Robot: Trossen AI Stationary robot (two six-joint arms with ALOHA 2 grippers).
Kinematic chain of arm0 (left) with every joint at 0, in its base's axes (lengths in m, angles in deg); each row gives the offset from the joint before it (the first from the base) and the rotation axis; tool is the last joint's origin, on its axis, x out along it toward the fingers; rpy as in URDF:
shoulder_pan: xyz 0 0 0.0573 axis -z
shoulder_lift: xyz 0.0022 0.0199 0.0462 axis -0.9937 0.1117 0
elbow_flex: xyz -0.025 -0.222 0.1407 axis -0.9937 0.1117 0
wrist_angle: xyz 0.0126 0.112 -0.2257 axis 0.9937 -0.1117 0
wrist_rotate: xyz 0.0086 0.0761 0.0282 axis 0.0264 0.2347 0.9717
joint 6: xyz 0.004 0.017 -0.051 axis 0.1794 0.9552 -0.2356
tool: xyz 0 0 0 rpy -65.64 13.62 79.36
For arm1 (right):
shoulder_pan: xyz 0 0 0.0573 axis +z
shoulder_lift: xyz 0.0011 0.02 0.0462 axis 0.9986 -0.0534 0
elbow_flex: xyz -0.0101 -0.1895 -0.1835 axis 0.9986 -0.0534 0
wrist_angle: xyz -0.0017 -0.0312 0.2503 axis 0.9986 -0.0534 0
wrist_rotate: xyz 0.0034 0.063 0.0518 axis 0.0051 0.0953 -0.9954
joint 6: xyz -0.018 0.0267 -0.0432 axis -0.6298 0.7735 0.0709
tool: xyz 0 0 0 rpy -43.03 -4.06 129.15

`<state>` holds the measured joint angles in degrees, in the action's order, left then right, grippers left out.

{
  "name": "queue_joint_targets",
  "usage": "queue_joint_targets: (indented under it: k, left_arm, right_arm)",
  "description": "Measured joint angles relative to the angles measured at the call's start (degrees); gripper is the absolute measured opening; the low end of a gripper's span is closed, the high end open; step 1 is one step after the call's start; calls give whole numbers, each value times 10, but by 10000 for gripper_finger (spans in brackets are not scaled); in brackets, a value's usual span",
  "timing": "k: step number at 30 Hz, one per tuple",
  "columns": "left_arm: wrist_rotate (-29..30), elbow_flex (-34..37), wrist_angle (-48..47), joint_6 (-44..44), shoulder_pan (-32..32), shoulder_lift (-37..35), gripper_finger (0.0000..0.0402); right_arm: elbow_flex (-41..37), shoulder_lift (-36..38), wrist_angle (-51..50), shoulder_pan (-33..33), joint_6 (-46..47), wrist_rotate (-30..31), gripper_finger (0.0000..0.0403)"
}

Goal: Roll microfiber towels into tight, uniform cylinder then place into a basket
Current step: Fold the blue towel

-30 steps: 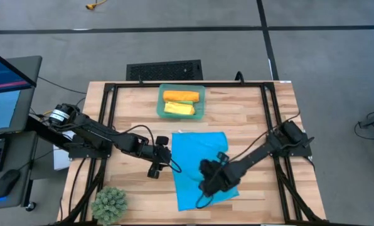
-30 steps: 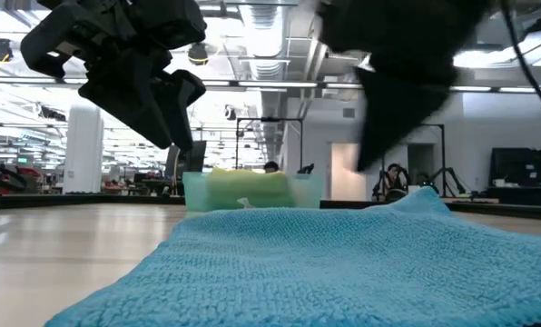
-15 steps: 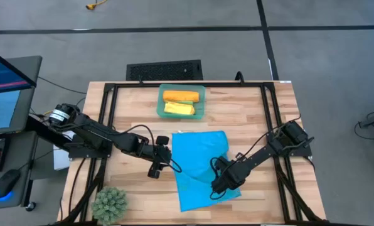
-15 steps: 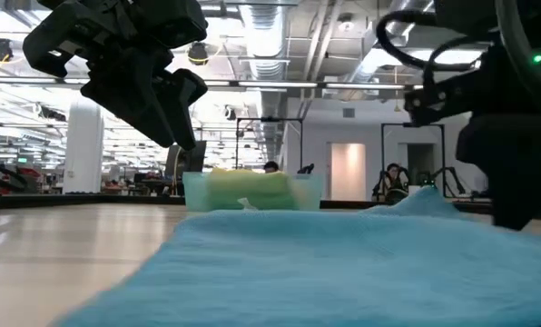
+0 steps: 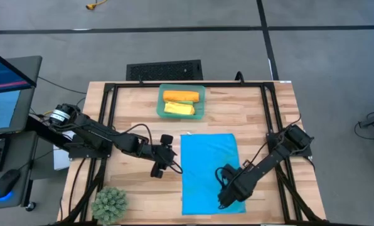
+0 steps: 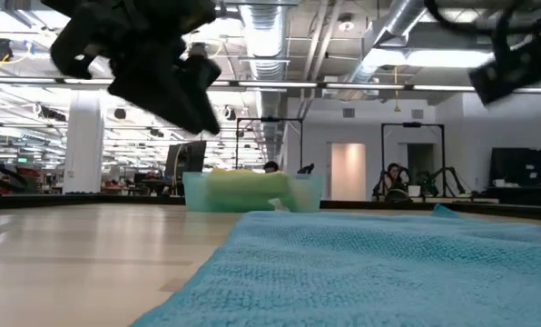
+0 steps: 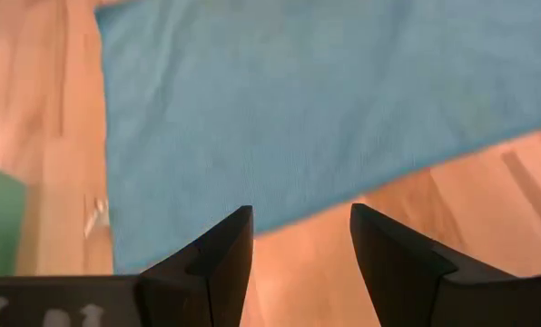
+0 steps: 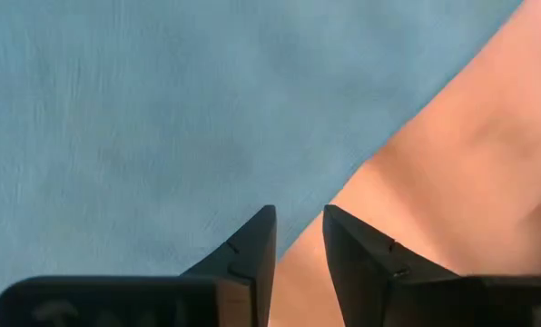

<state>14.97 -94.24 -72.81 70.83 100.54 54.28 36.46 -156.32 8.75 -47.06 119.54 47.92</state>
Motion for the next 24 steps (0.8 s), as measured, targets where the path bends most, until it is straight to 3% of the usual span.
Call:
queue_joint_targets:
  k: [3, 9, 14, 17, 24]
  left_arm:
    - [-7, 0, 28, 18, 0, 0, 179]
    - [-75, 11, 99, 71, -3, 16, 179]
    - [-85, 34, 224, 110, -17, 59, 179]
    - [-85, 32, 234, 105, -33, 65, 179]
    - [-149, 33, 223, 77, -83, 68, 179]
  right_arm:
    - [14, 0, -18, 6, 13, 50, 118]
    - [60, 0, -81, 6, -1, 115, 118]
    - [116, 2, -190, 11, -23, 247, 118]
    - [130, 8, -205, 16, -44, 316, 118]
    - [116, 69, -210, 19, -66, 445, 118]
